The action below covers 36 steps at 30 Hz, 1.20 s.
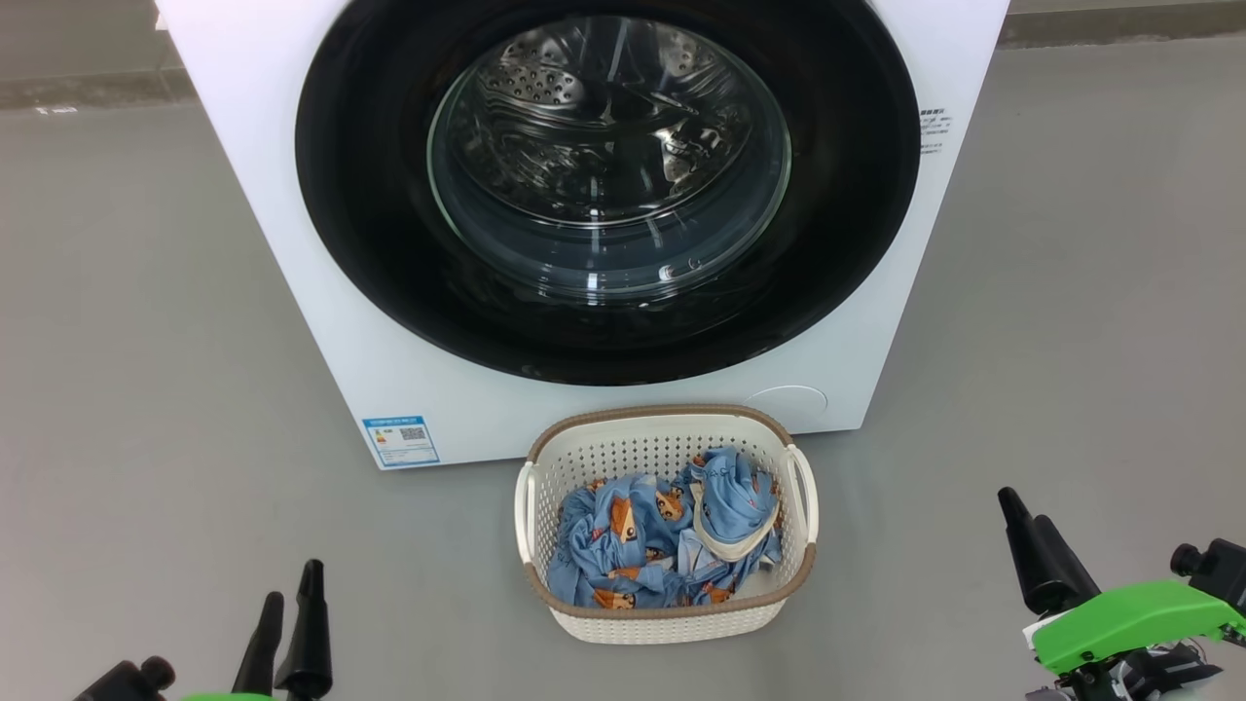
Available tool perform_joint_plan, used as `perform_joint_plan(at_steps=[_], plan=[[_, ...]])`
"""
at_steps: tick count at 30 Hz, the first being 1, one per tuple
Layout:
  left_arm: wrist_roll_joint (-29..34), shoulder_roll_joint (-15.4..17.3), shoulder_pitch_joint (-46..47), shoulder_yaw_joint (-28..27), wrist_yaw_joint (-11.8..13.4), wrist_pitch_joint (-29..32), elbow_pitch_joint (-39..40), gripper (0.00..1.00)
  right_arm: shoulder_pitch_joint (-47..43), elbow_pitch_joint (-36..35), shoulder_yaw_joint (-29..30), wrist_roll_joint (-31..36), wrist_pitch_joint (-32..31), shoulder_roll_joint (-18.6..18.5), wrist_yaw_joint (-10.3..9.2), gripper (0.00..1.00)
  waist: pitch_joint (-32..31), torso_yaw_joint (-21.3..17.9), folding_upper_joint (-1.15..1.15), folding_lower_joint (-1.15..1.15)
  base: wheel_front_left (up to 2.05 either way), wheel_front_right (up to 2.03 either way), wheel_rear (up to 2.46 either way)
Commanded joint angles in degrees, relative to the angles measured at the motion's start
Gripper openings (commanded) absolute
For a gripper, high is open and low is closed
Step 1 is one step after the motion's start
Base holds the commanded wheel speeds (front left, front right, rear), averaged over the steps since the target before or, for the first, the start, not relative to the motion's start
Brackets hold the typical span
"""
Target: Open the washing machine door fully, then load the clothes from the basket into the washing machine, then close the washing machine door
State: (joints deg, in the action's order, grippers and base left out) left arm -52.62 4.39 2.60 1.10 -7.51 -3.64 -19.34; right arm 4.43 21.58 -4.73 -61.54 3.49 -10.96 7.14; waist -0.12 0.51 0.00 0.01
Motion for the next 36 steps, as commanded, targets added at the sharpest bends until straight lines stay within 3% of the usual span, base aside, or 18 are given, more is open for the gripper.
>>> perform_joint_plan(at_steps=[1, 36], plan=[[2.46, 1.08, 2.83, -0.66, 0.23, -0.77, 0.78, 1.0, 3.01, -0.94, -0.91, 2.34, 0.87, -1.52, 0.18, 1.0, -0.01, 0.05, 0.0, 0.0, 0.0, 0.0, 0.0], [28.26, 2.04, 4.07, 0.44, 2.49, -6.51, -1.7, 1.0, 5.18, 2.44, -7.03, 23.28, 6.63, -6.09, 0.27, 1.0, -0.26, 0.35, 0.0, -0.01, 0.0, 0.0, 0.0]])
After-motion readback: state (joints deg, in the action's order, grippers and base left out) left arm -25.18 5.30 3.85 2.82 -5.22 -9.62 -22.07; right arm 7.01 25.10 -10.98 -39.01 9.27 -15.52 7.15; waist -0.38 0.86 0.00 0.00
